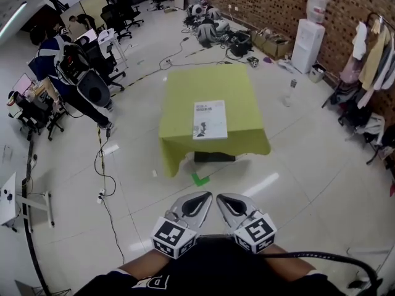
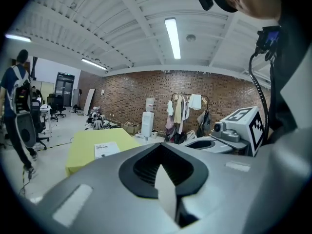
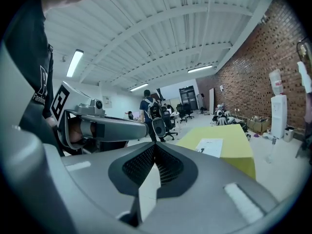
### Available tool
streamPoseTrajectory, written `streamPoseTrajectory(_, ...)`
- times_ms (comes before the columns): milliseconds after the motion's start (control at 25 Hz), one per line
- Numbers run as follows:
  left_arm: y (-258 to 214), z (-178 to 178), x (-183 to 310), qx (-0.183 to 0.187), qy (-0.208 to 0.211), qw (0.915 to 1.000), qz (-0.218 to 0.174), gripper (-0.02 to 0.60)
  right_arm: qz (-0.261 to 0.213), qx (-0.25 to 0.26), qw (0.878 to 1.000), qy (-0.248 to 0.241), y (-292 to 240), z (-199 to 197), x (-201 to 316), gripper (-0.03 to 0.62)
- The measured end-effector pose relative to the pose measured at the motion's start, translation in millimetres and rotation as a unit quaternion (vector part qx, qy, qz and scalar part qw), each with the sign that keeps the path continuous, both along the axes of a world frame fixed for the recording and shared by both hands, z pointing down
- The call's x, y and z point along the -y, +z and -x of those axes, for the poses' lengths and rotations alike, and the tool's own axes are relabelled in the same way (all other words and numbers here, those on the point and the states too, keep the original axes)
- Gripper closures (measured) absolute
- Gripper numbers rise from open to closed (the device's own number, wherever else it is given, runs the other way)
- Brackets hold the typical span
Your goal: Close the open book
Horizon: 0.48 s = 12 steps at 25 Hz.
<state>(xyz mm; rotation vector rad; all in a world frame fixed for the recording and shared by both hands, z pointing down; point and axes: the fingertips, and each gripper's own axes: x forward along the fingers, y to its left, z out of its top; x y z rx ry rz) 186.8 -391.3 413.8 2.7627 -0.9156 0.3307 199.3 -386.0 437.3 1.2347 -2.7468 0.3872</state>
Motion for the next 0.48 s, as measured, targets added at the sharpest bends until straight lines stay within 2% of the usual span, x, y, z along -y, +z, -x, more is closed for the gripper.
streamPoseTrajectory(280, 1, -15, 26, 0.017, -0.012, 0.9997, 0.008, 0.574, 0.004, 0.017, 1.0, -0.003, 4, -20, 26, 0.586)
streamPoseTrajectory(480, 9, -24, 53, 0.008, -0.011, 0.9998, 0.017, 0.574, 0.018, 0.013, 1.0, 0.003, 14, -31, 53, 0.586)
